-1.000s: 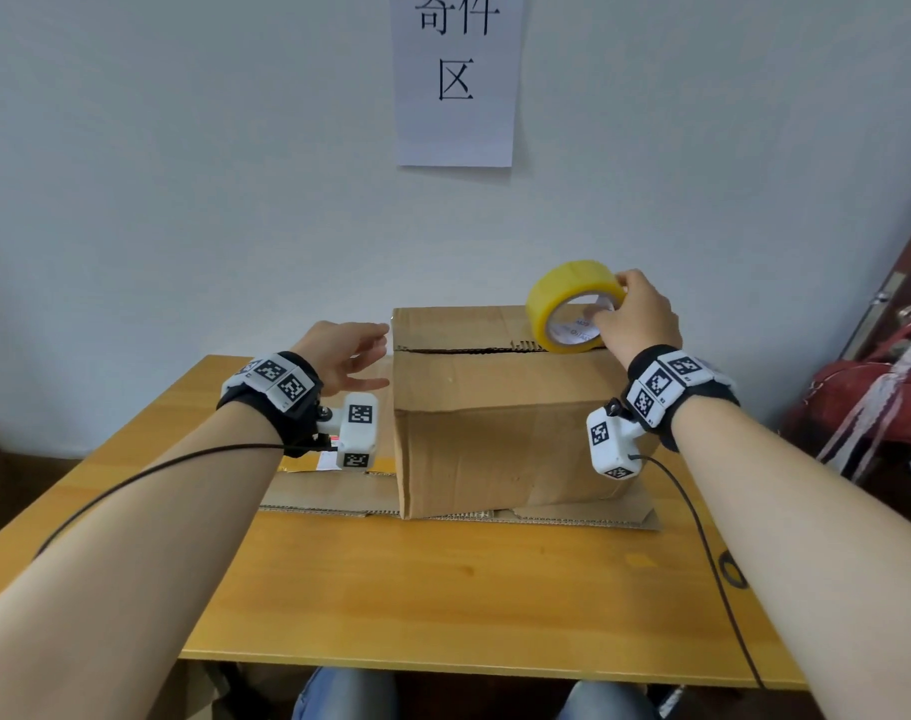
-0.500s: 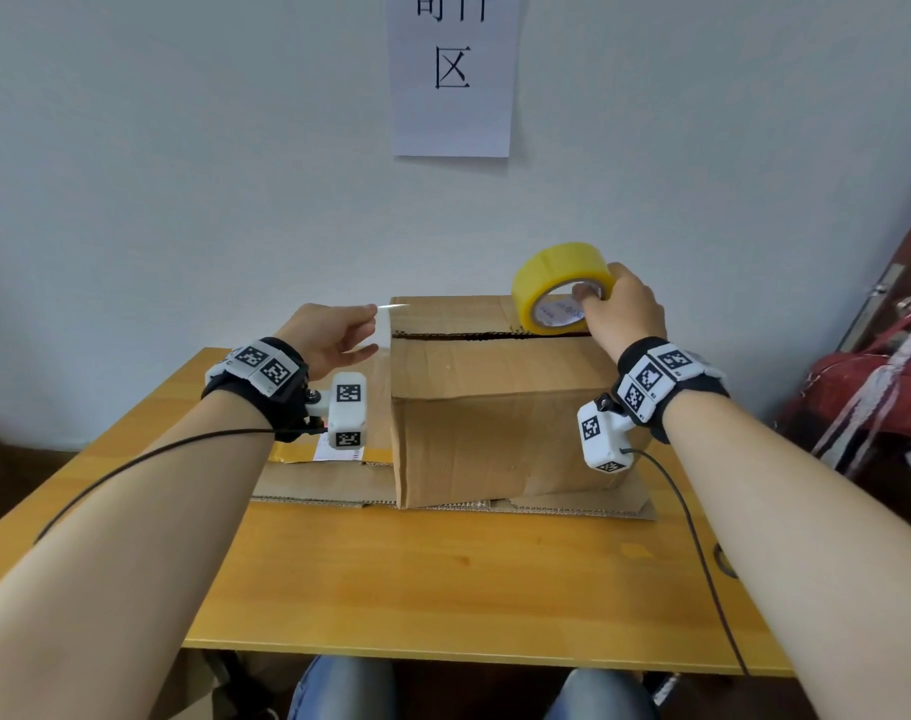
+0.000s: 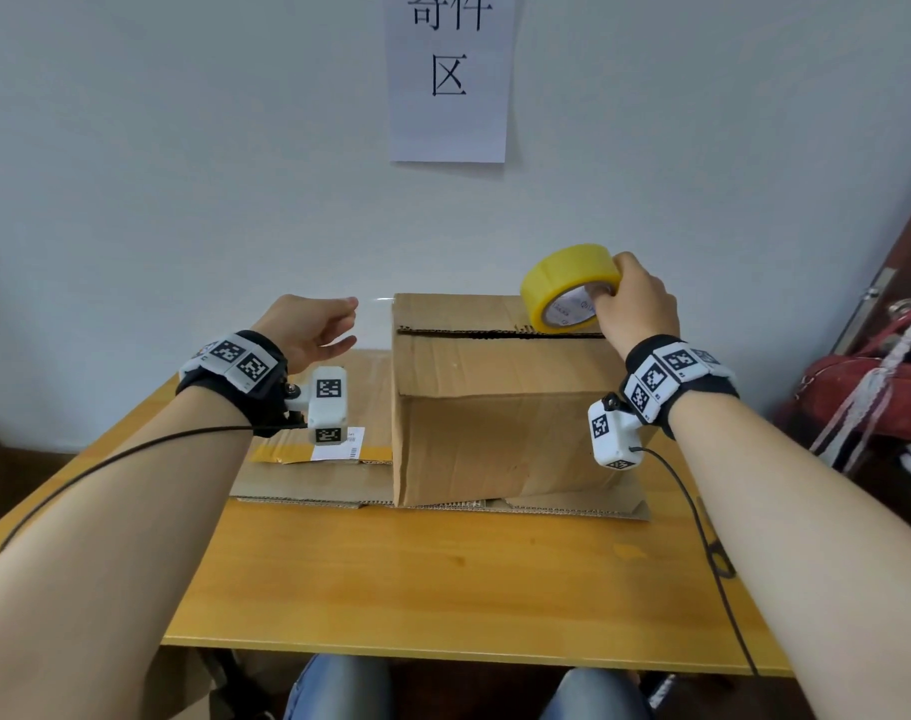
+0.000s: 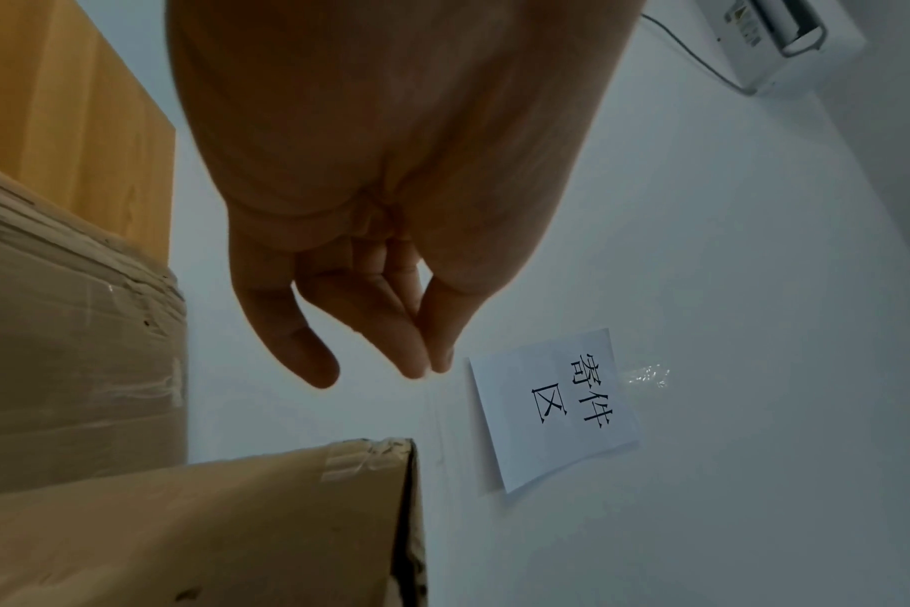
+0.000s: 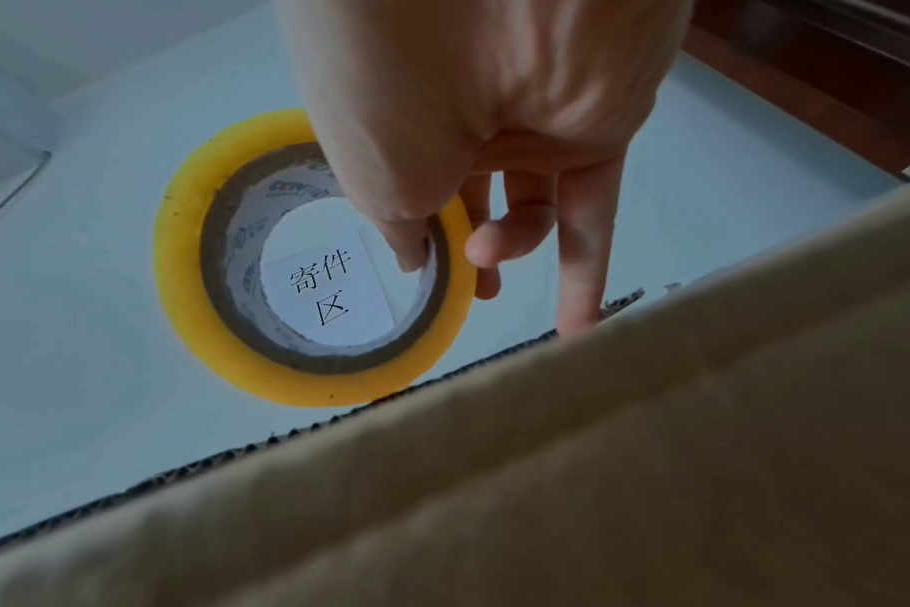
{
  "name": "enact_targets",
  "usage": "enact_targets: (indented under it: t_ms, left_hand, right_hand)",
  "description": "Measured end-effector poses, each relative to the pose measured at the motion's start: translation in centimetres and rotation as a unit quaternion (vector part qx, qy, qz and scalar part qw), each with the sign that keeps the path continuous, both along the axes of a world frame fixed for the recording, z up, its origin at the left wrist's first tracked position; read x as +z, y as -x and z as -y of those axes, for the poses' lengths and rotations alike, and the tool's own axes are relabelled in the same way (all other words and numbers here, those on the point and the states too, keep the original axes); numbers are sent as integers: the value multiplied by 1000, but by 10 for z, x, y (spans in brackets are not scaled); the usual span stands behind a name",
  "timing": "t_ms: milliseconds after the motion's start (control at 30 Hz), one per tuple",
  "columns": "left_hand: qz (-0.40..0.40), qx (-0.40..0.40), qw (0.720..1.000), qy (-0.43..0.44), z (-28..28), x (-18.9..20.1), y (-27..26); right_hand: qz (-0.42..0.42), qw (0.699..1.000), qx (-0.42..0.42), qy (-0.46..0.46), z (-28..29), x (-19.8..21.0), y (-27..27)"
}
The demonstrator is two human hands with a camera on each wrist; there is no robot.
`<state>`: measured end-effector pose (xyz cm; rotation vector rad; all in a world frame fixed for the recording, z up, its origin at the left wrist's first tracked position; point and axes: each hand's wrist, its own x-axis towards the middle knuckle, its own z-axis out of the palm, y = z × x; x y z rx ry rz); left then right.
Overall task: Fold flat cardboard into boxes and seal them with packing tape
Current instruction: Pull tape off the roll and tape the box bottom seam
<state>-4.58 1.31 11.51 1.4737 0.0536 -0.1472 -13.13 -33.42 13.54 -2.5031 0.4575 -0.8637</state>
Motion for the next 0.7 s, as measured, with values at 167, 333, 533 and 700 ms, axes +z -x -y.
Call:
enact_targets:
  t_ms: [167,333,533,700]
  left_hand:
    - [-20,25,999,-8,-7,-5,-1]
    - [-42,16,999,5,-13,-11,-3]
    - [-52,8,999,10,-10,-13,-3]
    - [-59,5,998,11,-9,-25,0]
  right_hand:
    - [3,997,-22,68,6,2,6]
    - [-9,996,-42,78,22,1,13]
    - [-11,997,-36,64,26,-1,13]
    - [-20,998,-38,55,27,-10,12]
